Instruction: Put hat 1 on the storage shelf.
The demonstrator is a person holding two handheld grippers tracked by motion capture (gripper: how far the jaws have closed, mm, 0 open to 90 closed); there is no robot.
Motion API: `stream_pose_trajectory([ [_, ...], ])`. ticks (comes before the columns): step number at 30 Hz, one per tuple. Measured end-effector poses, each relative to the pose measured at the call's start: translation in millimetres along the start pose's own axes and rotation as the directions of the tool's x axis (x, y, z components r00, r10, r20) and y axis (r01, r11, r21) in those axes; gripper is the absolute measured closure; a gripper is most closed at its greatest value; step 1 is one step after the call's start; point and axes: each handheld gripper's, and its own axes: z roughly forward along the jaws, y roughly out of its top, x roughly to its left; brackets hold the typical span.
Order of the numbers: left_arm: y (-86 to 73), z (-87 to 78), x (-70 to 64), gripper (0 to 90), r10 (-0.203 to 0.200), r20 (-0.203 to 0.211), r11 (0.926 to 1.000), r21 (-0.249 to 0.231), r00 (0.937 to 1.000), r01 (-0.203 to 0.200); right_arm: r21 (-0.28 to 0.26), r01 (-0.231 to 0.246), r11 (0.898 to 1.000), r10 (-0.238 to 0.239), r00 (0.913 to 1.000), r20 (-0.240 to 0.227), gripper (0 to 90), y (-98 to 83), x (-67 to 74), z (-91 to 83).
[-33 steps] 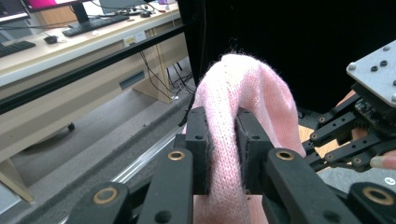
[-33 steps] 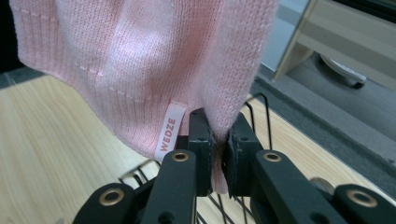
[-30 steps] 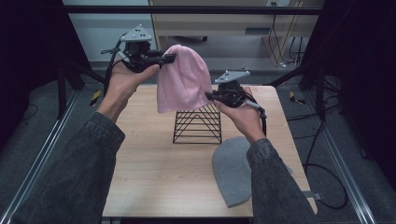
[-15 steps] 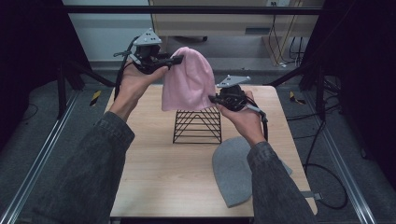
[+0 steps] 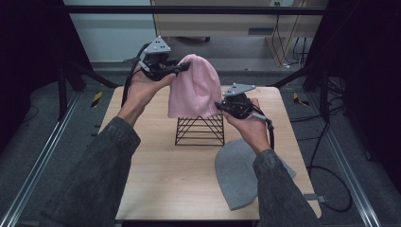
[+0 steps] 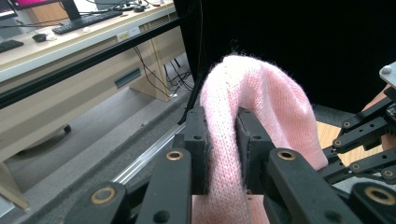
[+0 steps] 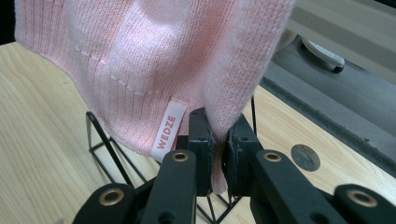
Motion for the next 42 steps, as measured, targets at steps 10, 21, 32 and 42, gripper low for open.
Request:
stream_pose_trajectory([
  [10,-9.5,3.9,-14.7,75.7,0.010,0.020,0.9996,0.027,0.9997,-0.010,0.017,0.007,1.000,-0.007,0.9998,0.018,83.0,-14.9,-1.2,-6.8],
  [21,-25.7,11.9,-18.7,75.0,-0.002,0.011,0.9984,0.057,0.9999,0.001,0.046,0.007,0.999,-0.008,0.9993,0.035,83.0,-28.9,-1.1,-4.0],
  [32,-43.0,19.1,-28.8,75.0,0.005,0.026,0.9973,0.073,0.9996,-0.007,0.098,0.001,0.995,-0.004,0.9995,0.031,83.1,-43.0,3.5,6.4],
  [42,-54.7,18.3,-36.5,74.6,0.001,0.045,0.9943,0.106,0.9990,-0.006,0.132,0.010,0.991,-0.014,0.9994,0.033,82.6,-54.4,9.7,13.4],
])
